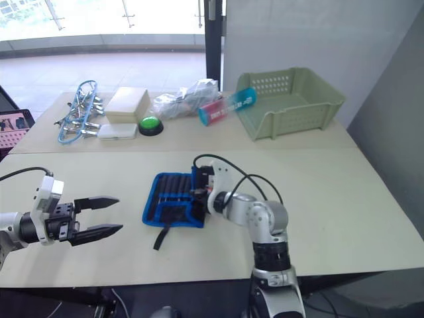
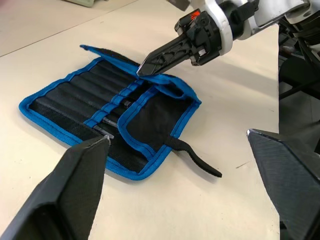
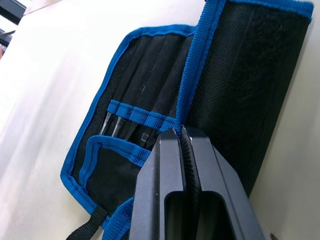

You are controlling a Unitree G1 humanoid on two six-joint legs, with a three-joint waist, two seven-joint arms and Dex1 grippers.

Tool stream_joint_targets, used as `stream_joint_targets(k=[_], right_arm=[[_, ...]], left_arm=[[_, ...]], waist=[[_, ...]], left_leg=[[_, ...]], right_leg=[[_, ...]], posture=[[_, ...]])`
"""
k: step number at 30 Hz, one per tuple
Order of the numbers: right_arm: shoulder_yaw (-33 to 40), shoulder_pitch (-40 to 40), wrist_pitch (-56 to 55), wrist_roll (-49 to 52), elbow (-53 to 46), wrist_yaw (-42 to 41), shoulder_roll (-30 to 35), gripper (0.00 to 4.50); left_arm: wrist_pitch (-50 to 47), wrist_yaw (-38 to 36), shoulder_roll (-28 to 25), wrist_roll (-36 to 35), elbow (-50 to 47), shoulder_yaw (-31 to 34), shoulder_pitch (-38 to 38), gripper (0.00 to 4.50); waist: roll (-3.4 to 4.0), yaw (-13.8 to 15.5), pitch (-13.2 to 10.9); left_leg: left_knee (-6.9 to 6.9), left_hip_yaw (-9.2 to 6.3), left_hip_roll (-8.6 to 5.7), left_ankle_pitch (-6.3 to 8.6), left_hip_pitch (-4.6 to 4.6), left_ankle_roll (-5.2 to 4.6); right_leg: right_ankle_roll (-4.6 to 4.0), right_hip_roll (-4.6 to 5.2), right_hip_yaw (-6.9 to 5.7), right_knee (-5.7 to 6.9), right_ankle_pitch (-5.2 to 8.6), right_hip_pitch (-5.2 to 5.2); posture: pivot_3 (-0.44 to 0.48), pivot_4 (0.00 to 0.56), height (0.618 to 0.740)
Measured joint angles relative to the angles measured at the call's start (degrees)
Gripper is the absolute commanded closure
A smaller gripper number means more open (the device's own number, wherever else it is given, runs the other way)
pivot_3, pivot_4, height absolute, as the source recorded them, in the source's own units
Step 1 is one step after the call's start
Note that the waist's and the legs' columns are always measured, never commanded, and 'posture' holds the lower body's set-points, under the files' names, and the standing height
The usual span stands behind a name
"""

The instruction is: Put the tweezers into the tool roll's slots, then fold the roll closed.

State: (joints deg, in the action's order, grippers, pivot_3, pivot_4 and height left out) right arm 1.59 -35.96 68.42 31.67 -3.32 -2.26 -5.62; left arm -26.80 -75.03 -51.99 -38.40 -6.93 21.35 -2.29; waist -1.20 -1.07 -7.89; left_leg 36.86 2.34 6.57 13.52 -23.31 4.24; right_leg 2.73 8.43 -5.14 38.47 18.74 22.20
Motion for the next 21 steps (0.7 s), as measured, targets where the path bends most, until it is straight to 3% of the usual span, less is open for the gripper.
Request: stream_joint_targets(k=[12,19,21], right_arm=[[-6.1,0.0,-11.6,-3.0,9.8,-2.4,0.1,4.50],[-8.5,-1.2,-11.6,-4.0,9.6,-5.8,0.4,2.22],[-8.7,-1.5,-11.6,-4.0,9.0,-7.4,1.1,2.22]], left_arm=[[0.5,0.1,-0.7,0.1,0.0,0.1,0.3,0.03],[0.6,1.0,-0.7,0.3,-1.1,0.1,1.2,0.00],[0.6,1.3,-0.7,0.4,-1.1,0.1,1.3,0.00]], waist=[[-0.07,-1.0,0.1],[-0.09,-1.4,0.1],[-0.08,-1.4,0.1]], left_leg=[[-0.01,0.01,0.01,-0.04,0.43,-0.23],[-0.04,0.01,0.01,-0.04,0.43,-0.23],[-0.03,0.01,0.01,-0.04,0.41,-0.23]], right_leg=[[-0.03,0.00,0.12,0.18,0.01,-0.13],[-0.04,0.00,0.15,0.22,0.01,-0.10],[-0.04,0.00,0.15,0.21,0.01,-0.09]], posture=[[0.000,0.150,0.716],[0.000,0.150,0.716],[0.000,0.150,0.716]])
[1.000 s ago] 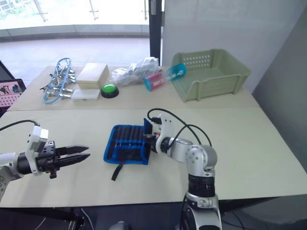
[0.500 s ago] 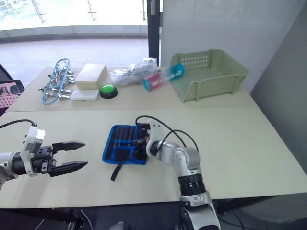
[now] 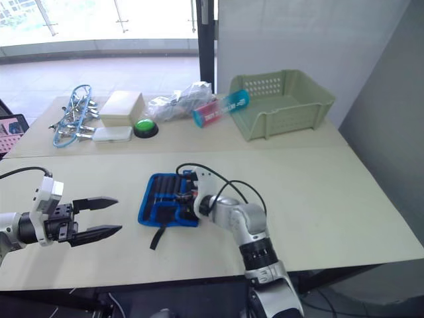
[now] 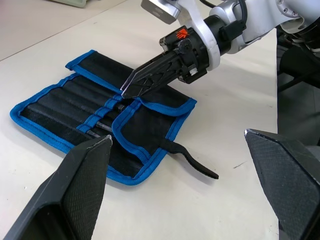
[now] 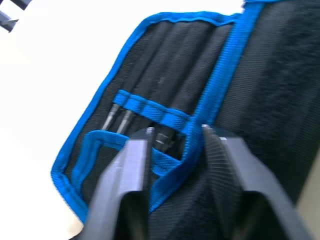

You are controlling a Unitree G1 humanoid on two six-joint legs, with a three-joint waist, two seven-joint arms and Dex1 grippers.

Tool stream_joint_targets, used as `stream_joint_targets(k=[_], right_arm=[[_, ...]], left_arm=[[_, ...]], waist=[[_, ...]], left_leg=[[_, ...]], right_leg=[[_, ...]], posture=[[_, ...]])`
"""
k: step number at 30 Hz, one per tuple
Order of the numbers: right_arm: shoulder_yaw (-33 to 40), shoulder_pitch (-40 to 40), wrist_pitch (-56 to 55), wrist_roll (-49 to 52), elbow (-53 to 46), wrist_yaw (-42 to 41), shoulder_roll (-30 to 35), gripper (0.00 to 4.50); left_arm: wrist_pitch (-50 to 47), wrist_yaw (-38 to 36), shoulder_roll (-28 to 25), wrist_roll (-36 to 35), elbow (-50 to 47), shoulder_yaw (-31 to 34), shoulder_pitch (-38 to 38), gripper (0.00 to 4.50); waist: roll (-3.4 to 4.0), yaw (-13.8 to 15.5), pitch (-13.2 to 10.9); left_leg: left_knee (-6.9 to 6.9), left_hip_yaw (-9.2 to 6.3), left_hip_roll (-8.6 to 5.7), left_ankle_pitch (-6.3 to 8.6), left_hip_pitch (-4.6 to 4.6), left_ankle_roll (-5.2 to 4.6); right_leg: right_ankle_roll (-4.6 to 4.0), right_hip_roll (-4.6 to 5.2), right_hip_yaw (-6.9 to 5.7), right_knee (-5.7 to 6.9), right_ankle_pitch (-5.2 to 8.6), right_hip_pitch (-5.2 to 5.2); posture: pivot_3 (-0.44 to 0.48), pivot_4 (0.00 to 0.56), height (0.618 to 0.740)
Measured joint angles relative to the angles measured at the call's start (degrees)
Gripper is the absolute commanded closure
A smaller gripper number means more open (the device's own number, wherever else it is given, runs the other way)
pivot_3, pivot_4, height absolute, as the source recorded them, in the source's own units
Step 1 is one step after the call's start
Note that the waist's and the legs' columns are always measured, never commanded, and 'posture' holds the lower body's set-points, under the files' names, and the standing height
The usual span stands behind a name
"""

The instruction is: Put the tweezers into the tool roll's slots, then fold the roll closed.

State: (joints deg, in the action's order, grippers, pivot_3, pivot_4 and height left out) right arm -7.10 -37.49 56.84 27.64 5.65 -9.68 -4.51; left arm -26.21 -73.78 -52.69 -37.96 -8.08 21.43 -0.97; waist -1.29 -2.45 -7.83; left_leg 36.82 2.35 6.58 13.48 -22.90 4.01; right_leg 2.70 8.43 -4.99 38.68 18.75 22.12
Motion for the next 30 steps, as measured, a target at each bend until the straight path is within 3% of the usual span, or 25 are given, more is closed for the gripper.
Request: stream_joint_targets(k=[10,17,23,30], right_arm=[[-0.7,-1.5,-4.0,-0.3,-3.6,-12.4,9.7,2.22],[1.5,-1.9,-12.5,-1.1,2.6,-19.3,11.4,4.43],[-3.0,-1.6,-24.1,-7.9,12.2,-25.7,12.8,4.47],[-5.4,-1.8,-32.6,-13.4,16.5,-28.6,11.8,4.47]], left_arm=[[0.0,0.1,0.0,0.9,0.0,0.0,0.0,0.00],[-0.4,1.2,0.0,0.9,0.0,-0.1,-0.3,0.00],[-7.1,7.7,2.2,-0.4,2.6,-0.2,-2.9,0.00],[-16.1,10.2,2.2,-1.5,3.4,-3.2,-3.2,0.00]], waist=[[-0.02,0.5,0.0],[-0.02,0.2,-0.1],[-0.04,0.3,-0.1],[-0.05,-0.1,-0.1]], left_leg=[[-0.01,0.02,0.00,-0.10,-0.39,0.18],[-0.04,0.08,0.00,-0.13,-0.37,0.23],[-0.01,0.08,0.00,-0.16,-0.37,0.28],[-0.01,0.10,0.00,-0.20,-0.25,0.36]], right_leg=[[0.00,0.00,-0.03,-0.03,0.00,0.15],[0.00,0.00,-0.03,-0.09,0.00,0.15],[0.00,0.00,-0.02,-0.08,0.00,0.14],[0.00,-0.01,-0.02,0.04,0.00,0.13]], posture=[[0.000,0.150,0.716],[0.000,0.150,0.716],[0.000,0.150,0.716],[0.000,0.150,0.716]])
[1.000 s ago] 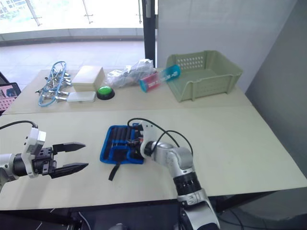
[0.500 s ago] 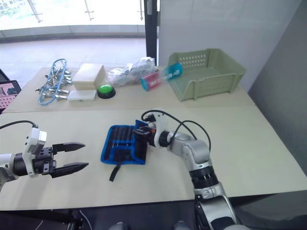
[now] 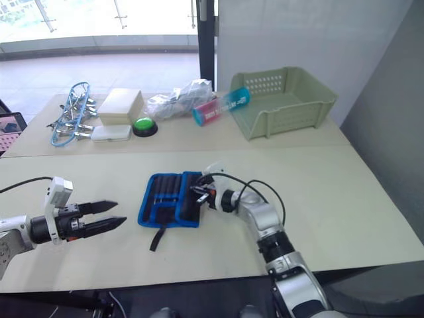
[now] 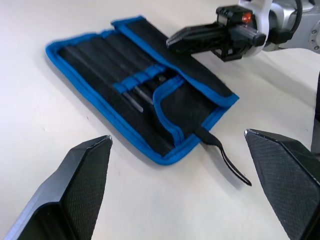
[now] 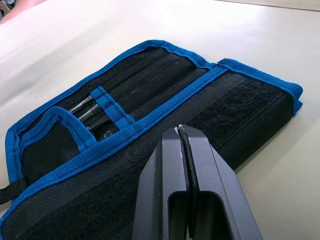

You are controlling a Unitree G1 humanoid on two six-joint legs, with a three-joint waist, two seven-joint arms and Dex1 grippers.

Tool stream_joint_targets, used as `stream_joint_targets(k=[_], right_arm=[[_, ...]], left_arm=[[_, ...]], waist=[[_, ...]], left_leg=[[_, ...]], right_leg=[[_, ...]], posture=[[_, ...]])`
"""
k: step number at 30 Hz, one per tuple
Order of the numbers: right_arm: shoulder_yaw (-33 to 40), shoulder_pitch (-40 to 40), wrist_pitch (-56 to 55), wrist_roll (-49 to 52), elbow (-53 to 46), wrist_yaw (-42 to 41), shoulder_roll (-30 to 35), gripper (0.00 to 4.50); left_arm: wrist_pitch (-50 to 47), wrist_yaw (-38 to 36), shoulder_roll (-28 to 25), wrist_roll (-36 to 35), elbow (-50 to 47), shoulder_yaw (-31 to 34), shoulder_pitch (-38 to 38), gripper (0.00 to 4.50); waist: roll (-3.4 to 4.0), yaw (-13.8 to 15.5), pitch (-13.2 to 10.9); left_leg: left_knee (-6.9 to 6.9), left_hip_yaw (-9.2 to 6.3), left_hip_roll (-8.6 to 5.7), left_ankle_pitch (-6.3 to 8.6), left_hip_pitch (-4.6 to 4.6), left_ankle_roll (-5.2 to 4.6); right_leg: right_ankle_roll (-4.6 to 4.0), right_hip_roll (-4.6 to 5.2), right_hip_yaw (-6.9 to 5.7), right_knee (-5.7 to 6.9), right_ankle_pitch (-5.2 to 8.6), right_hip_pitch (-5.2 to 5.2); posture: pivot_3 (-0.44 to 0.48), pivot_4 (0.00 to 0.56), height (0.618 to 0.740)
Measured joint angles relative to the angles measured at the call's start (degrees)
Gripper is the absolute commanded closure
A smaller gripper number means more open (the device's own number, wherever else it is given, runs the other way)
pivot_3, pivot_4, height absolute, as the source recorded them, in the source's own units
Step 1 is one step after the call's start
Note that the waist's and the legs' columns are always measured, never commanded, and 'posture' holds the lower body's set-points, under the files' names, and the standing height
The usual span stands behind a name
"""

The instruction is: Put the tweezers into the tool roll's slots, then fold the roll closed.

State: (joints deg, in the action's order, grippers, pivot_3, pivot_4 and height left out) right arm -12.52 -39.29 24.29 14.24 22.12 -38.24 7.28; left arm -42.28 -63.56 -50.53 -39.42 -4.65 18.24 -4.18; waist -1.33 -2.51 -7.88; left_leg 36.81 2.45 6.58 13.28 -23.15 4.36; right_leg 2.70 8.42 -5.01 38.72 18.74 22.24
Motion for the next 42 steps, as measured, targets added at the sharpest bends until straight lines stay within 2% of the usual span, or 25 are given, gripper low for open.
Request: stream_joint_targets(k=[7,10,14,25,42], right_arm=[[-0.5,-1.5,-1.3,-3.4,2.3,0.4,-0.3,4.47],[-0.7,-1.3,-1.4,-4.1,1.9,0.2,-0.3,4.47],[-0.6,-0.8,-0.8,-4.6,0.9,0.6,0.1,4.47],[-0.5,-0.3,-0.1,-6.0,-0.2,2.1,-0.4,4.47],[-0.3,-0.3,-0.1,-6.3,-0.3,2.3,-1.2,4.47]], left_arm=[[-9.1,7.1,4.3,-0.9,7.1,-2.8,-8.2,0.00],[-10.6,8.2,6.4,-0.9,11.2,-3.9,-10.7,0.00],[-9.5,7.8,6.4,1.3,12.5,-6.8,-13.0,0.00],[-8.1,7.6,10.5,3.2,14.6,-8.7,-16.0,0.00],[-13.9,6.9,11.7,1.0,13.9,-8.3,-17.9,0.00]], waist=[[-0.06,0.1,0.0],[-0.07,0.2,0.0],[-0.06,0.6,0.1],[-0.02,1.8,0.1],[-0.02,1.7,0.1]], left_leg=[[0.08,-0.01,0.00,-0.07,0.19,0.09],[0.07,-0.01,0.00,-0.07,0.23,0.10],[0.07,0.02,0.00,-0.09,0.33,0.13],[0.09,0.32,-0.01,-0.09,0.46,0.13],[0.06,0.35,-0.01,-0.08,0.46,0.11]], right_leg=[[0.00,0.00,0.03,0.19,0.00,-0.11],[0.00,0.00,0.04,0.26,0.00,-0.12],[0.00,0.00,0.08,0.25,0.00,-0.22],[0.00,0.00,0.39,0.25,0.00,-0.23],[0.00,0.00,0.43,0.24,0.00,-0.18]], posture=[[0.000,0.150,0.716],[0.000,0.150,0.716],[0.000,0.150,0.716],[0.000,0.150,0.716],[0.000,0.150,0.716]])
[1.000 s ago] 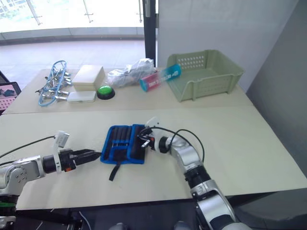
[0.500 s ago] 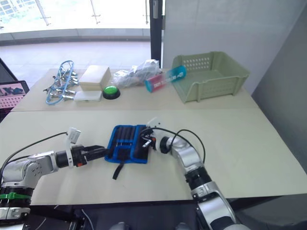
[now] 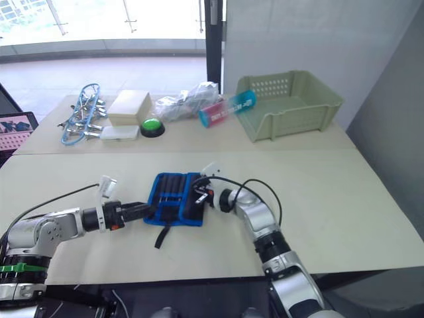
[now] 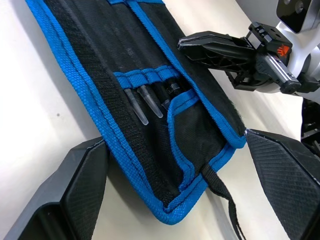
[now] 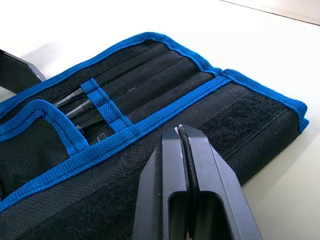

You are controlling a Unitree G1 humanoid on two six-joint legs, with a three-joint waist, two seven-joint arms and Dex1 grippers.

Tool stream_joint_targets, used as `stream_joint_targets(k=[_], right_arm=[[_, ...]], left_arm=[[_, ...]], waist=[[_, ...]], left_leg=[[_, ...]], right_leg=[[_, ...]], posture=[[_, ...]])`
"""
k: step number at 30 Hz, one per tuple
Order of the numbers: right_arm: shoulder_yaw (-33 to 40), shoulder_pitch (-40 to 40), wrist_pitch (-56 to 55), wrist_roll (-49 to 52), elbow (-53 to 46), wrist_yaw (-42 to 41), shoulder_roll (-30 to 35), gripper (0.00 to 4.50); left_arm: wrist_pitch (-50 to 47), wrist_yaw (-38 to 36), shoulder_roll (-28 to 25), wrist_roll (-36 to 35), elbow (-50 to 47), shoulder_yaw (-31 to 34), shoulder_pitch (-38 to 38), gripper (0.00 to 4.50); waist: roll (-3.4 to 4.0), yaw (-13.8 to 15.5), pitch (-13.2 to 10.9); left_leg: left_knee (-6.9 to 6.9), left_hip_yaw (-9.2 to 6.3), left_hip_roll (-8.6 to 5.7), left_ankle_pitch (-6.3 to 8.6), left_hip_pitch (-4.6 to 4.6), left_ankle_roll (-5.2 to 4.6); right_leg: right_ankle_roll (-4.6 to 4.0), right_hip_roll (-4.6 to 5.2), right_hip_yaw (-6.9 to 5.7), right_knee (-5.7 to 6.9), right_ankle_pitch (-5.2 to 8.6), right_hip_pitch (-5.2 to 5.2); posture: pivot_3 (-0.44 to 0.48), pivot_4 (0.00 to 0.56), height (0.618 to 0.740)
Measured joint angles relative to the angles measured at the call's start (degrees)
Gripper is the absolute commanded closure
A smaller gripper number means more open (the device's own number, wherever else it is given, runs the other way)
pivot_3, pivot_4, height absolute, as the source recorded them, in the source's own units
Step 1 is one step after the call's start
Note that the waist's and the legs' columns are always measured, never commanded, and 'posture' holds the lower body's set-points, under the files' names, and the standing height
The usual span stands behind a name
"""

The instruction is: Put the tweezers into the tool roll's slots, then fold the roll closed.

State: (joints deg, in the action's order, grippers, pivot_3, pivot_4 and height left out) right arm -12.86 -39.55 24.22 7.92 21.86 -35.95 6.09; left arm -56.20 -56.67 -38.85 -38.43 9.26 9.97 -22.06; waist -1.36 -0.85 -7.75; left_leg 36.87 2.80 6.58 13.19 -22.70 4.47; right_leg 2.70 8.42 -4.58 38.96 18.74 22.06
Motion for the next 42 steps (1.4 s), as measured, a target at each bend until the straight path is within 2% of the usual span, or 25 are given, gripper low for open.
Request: stream_joint_targets(k=[2,5,16,17,30,38,42], right_arm=[[0.0,0.0,0.0,0.0,0.0,0.0,-0.1,4.47],[0.0,0.0,0.0,0.0,-0.1,0.0,-0.1,4.50],[-0.1,0.1,0.1,0.0,-0.4,0.0,-0.1,4.50],[-0.1,0.1,0.1,0.0,-0.4,0.0,-0.1,4.50],[-0.2,0.2,1.0,0.0,-1.2,0.0,0.0,4.50],[-0.2,0.9,1.5,-0.1,-2.3,0.6,0.1,4.50],[-0.2,1.0,1.6,-0.1,-2.6,0.8,0.1,4.50]], left_arm=[[-0.3,0.3,0.1,0.0,0.3,0.1,-0.4,0.00],[-0.3,0.9,0.2,0.0,0.8,0.3,-0.6,0.74],[1.7,1.8,-2.3,0.9,7.3,2.8,-3.0,4.43],[1.7,1.7,-2.3,1.1,6.9,2.5,-2.8,4.48],[1.8,1.3,-1.4,1.3,5.1,2.0,-2.7,4.48],[4.8,1.0,-3.9,3.2,6.3,3.1,-2.5,2.06],[4.8,0.9,-3.6,4.4,7.0,1.8,-1.2,2.06]], waist=[[0.00,0.0,0.0],[0.00,0.0,0.0],[-0.05,-0.1,0.0],[-0.05,-0.1,0.0],[-0.06,-0.1,0.0],[-0.05,-0.1,0.0],[-0.06,-0.1,0.0]], left_leg=[[0.00,0.00,0.00,0.00,-0.01,0.00],[-0.01,0.00,0.00,0.00,-0.01,0.00],[-0.03,0.01,0.00,0.01,-0.07,-0.01],[-0.03,0.01,0.00,0.00,-0.07,-0.01],[-0.03,0.02,0.00,0.01,-0.08,-0.01],[-0.04,0.02,0.00,0.01,-0.08,-0.01],[-0.04,0.02,0.00,0.01,-0.09,-0.02]], right_leg=[[0.00,0.00,0.00,-0.01,0.00,0.00],[0.00,0.00,0.00,-0.01,0.00,0.02],[0.00,0.00,0.00,-0.02,0.00,0.08],[0.00,0.00,0.00,-0.03,0.00,0.08],[0.00,0.00,0.00,-0.03,0.00,0.09],[0.00,0.00,0.00,-0.04,0.00,0.09],[0.00,0.00,0.00,-0.04,0.00,0.10]], posture=[[0.000,0.150,0.716],[0.000,0.150,0.716],[0.000,0.150,0.716],[0.000,0.150,0.716],[0.000,0.150,0.716],[0.000,0.150,0.716],[0.000,0.150,0.716]])
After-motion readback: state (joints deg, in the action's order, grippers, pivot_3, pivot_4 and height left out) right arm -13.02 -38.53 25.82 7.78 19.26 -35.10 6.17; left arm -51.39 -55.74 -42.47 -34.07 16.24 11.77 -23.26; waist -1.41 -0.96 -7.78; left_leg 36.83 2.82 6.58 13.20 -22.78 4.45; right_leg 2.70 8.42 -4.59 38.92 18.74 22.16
